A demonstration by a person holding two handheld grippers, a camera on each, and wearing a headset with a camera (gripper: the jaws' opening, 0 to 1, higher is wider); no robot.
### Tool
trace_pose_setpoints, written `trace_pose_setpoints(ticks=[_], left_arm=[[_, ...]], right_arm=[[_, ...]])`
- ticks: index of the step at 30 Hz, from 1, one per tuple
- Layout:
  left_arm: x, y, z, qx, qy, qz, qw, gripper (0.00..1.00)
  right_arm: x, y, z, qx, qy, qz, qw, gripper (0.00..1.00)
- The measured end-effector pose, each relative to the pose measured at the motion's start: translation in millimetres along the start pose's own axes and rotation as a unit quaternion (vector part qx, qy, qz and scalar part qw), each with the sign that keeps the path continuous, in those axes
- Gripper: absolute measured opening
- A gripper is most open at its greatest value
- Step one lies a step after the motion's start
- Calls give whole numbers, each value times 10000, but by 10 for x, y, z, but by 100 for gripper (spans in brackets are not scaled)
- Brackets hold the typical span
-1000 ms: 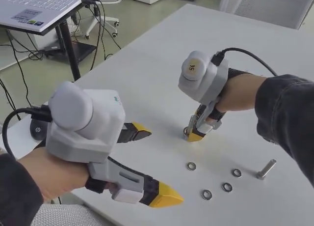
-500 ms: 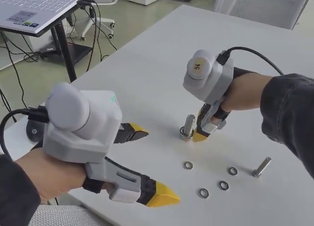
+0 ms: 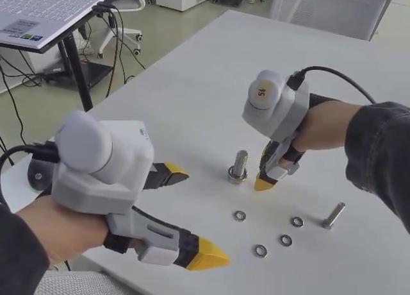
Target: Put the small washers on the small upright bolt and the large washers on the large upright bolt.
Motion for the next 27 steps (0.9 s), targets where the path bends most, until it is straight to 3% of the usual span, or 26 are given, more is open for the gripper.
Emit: trace_pose_setpoints(ticks=[27], left_arm=[[36, -21, 32, 74, -5, 20, 10000, 85]], right_arm=[[-142, 326, -138, 65, -52, 59, 9999, 30]])
Point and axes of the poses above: the centre of the closed fingertips' face, and the gripper's own axes: x roughly forward along the fingers, y roughly to its left, z roughly out of its top, the point moved 10 cm from there along -x, roughly backward along the fingers, and after that the axes turned 14 degrees about -z, right-handed, at the moved point
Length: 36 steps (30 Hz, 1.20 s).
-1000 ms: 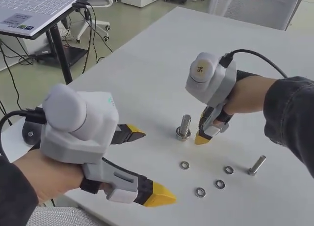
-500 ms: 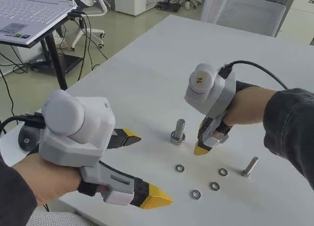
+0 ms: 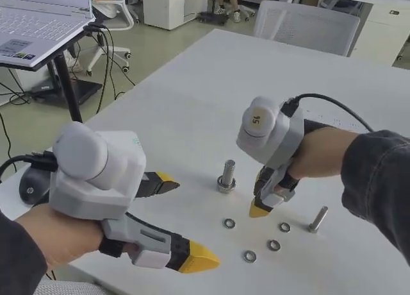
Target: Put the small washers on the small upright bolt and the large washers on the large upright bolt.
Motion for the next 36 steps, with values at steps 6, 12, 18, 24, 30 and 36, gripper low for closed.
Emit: trace_pose_setpoints(ticks=[6, 12, 18, 24, 30, 36], left_arm=[[-2, -2, 2, 20, -8, -7, 10000, 85], [-12, -2, 3, 31, -18, 2, 10000, 85], [-16, 0, 2, 28, -18, 7, 10000, 85], [-30, 14, 8, 25, -40, 20, 10000, 85], [-27, 27, 9, 24, -44, 18, 10000, 85], [-21, 34, 11, 28, -33, 13, 10000, 85]], right_arm=[[38, 125, 83, -127, -42, 71, 9999, 29], [92, 206, 143, -224, -39, 150, 9996, 29], [147, 252, 189, -322, -37, 179, 9993, 29], [201, 262, 236, -367, -36, 229, 9991, 28], [256, 265, 247, -459, -44, 250, 9986, 25], [283, 264, 232, -538, -43, 242, 9982, 22]])
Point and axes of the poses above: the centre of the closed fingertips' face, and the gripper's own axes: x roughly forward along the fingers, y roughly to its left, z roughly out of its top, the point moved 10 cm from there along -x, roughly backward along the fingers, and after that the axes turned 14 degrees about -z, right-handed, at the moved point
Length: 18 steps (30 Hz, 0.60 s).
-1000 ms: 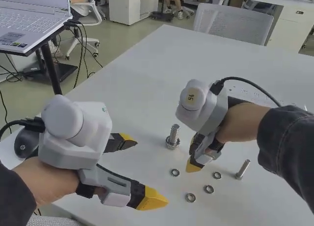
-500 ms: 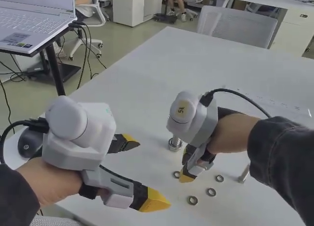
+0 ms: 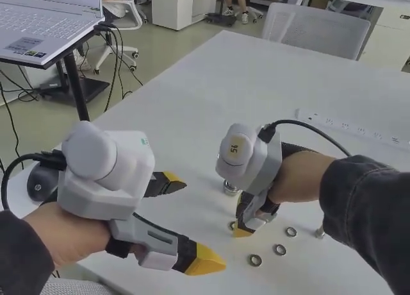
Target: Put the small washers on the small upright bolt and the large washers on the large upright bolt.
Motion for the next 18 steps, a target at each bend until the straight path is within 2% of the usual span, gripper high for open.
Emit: trace_pose_setpoints(ticks=[18], left_arm=[[-6, -19, 15, 8, -48, -8, 10000, 84]], right_arm=[[-7, 35, 36, -276, 9, -69, 9996, 17]])
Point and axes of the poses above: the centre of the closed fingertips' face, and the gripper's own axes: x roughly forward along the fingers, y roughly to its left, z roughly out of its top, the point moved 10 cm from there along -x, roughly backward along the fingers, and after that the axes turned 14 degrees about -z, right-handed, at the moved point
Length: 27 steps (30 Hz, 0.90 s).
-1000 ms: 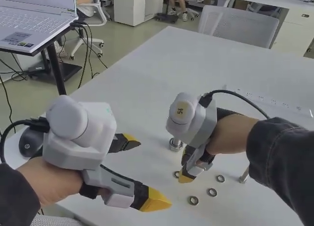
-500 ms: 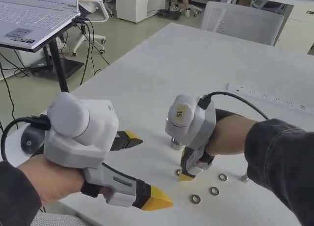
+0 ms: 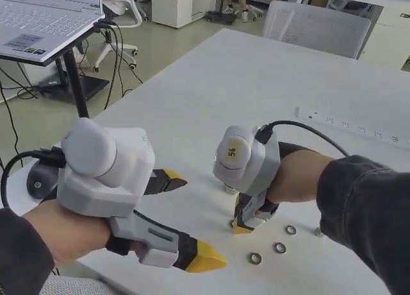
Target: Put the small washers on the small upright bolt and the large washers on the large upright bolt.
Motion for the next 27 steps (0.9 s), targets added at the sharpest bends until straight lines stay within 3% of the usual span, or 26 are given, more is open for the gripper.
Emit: trace_pose_setpoints(ticks=[27], left_arm=[[-9, -20, -9, -2, 2, -8, 10000, 84]], right_arm=[[-75, -61, -28, 154, -102, -145, 9997, 13]])
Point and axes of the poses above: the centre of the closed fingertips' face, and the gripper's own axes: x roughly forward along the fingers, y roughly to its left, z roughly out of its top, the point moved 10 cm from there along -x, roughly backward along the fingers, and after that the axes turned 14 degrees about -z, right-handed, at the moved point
